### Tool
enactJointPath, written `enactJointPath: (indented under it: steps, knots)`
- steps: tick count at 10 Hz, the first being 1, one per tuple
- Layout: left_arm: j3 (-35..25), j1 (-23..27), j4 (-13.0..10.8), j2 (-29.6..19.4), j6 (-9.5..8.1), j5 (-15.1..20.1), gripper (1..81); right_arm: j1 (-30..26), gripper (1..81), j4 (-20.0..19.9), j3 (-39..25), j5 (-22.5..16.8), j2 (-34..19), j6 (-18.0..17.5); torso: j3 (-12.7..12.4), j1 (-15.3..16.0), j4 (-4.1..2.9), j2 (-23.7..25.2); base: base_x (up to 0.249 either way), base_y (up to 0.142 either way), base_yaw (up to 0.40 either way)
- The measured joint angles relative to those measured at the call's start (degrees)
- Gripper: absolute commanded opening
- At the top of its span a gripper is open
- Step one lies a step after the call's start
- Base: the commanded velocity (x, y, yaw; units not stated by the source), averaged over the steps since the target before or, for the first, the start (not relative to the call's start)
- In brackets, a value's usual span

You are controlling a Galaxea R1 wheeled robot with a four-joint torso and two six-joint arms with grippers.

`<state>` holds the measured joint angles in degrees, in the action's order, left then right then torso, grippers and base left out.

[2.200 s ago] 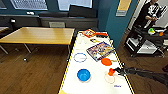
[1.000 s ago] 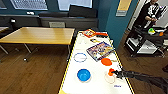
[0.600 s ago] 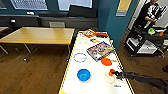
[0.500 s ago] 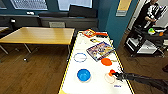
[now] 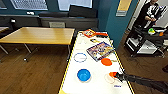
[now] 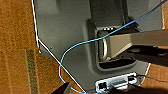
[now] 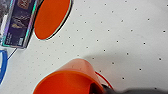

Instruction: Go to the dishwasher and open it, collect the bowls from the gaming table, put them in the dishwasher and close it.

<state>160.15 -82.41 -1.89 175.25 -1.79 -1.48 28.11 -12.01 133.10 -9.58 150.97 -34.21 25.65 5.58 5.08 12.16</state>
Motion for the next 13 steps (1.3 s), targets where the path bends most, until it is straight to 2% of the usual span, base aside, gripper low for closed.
enactJointPath:
  steps: [2,6,8,10,12,13]
  knots:
    - [-0.22,0.02,0.00,0.05,-0.02,0.02,81.1,-0.04,1.0,0.02,-2.72,-1.11,-2.51,-0.18,0.00,0.00,0.00,0.00,0.000,0.000,0.000]
    - [-0.37,0.02,0.00,0.49,0.00,0.00,81.1,-5.44,1.0,0.22,-21.64,-2.02,-14.67,-0.29,0.00,0.00,0.00,0.00,0.000,0.000,0.000]
    - [-0.37,0.02,0.00,0.46,0.00,-0.01,81.1,-5.85,1.0,1.62,-31.89,-2.54,-22.41,-0.33,0.00,0.00,0.00,0.00,0.000,0.000,0.000]
    - [-0.34,0.02,0.00,0.44,0.00,-0.01,81.1,-7.75,1.0,3.91,-42.41,-2.57,-32.65,-0.30,0.00,0.00,0.00,0.00,0.000,0.000,0.000]
    - [-0.37,0.02,0.00,0.44,0.01,-0.06,81.1,-7.45,1.0,7.96,-52.68,-4.45,-42.81,-0.33,0.00,0.00,0.00,0.00,0.000,0.000,0.000]
    - [-0.37,0.02,0.00,0.44,0.01,-0.30,81.1,-6.31,1.0,10.34,-57.52,-5.92,-46.15,-0.33,0.00,0.00,0.00,0.00,0.000,0.000,0.000]
